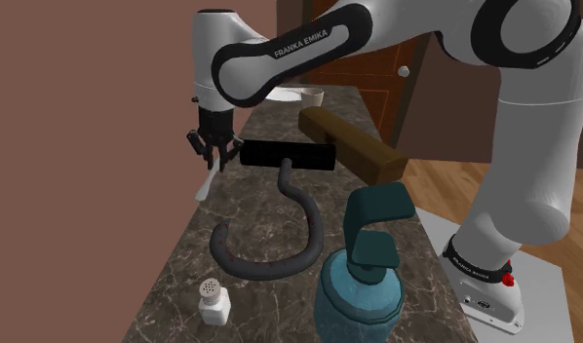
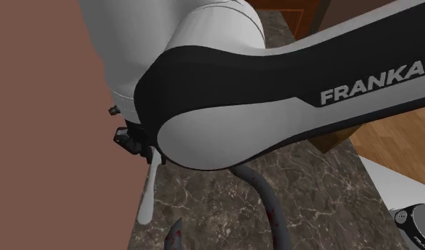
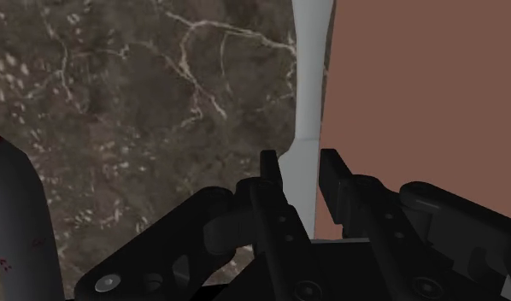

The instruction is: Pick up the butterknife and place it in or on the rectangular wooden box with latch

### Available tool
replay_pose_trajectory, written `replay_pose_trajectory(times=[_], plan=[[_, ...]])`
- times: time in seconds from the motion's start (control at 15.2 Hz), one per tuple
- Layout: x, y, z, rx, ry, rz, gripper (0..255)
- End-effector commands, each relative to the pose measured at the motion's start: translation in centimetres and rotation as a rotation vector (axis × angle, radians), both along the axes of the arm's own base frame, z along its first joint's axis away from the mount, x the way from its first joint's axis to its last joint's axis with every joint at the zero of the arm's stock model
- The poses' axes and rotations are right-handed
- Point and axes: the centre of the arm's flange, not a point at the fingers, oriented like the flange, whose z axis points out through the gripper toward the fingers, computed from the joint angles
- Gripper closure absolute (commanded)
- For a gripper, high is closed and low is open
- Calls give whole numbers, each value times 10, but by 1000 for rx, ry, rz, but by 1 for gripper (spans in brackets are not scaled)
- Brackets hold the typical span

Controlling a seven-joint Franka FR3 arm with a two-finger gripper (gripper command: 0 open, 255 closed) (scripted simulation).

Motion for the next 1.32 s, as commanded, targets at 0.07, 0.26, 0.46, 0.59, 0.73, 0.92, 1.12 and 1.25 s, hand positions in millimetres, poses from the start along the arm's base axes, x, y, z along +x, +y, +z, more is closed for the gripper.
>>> replay_pose_trajectory(times=[0.07, 0.26, 0.46, 0.59, 0.73, 0.92, 1.12, 1.25], plan=[[0, -1, 17, 0, 0, 0, 255], [0, -1, 33, 0, 0, 0, 255], [0, -1, 49, 0, 0, 0, 255], [0, -1, 59, 0, 0, 0, 255], [0, -1, 68, 0, 0, 0, 255], [-12, -39, 69, 0, 0, 0, 255], [-23, -77, 70, 0, 0, 0, 255], [-30, -102, 71, 0, 0, 0, 255]])
